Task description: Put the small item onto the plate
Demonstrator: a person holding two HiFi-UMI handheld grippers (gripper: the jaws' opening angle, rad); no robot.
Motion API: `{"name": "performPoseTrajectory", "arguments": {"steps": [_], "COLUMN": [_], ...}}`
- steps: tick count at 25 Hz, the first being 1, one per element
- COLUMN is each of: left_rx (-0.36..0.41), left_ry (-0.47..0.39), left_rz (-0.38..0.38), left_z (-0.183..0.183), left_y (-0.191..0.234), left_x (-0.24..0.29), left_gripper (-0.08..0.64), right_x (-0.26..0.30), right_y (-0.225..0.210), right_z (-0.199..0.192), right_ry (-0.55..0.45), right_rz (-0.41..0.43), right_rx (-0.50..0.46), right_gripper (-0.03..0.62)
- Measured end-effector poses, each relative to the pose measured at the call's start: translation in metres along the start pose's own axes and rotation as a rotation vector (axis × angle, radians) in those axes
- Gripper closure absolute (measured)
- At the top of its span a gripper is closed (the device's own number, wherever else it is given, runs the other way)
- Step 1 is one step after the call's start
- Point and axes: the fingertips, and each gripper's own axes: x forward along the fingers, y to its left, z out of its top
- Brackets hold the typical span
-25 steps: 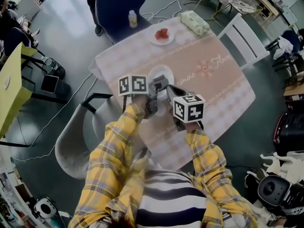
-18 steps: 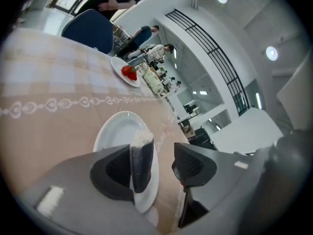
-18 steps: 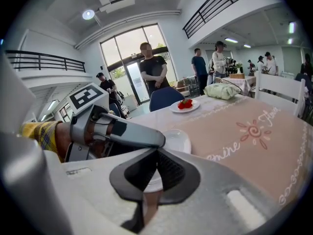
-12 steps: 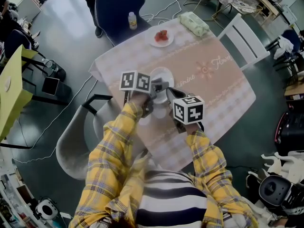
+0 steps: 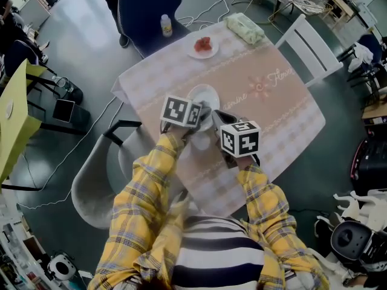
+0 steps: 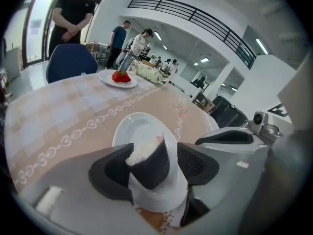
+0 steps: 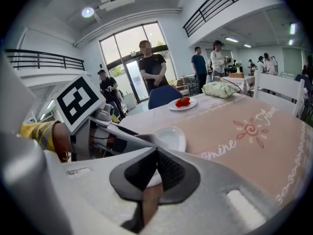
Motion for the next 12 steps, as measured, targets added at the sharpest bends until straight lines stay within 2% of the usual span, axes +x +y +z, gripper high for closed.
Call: {"name": "performPoseTrajectory", "arguments": {"steps": [4,8,10,12], "left_rx": [0.107,0.131,0.152,0.189], "left_ry": [-0.049,-0.106,-0.137,-0.186], "left_rz": [0.076,0.087,0.108,0.134], "left_z": [0.01,0.016,0.018,0.021], "left_y": [0.006,0.006,0.006,0.004], "left_x": [-0.003,-0.005,-0.011,-0.022], "left_gripper": [0.229,0.224,0.237,0.305], "right_x": [0.001,0.001,0.001,0.0], "right_y": [-0.001,-0.002,-0.002,-0.002], "right_z": [0.001,-0.001,-0.001,-0.002], "right_ry": [-0.001,0.002,0.002,0.001], "right_rz": [0.002,0.002,0.003,0.002], "right_rx": [0.005,0.01,0.012,0.012], "right_gripper": [0.594,0.594,0.594,0.594]}}
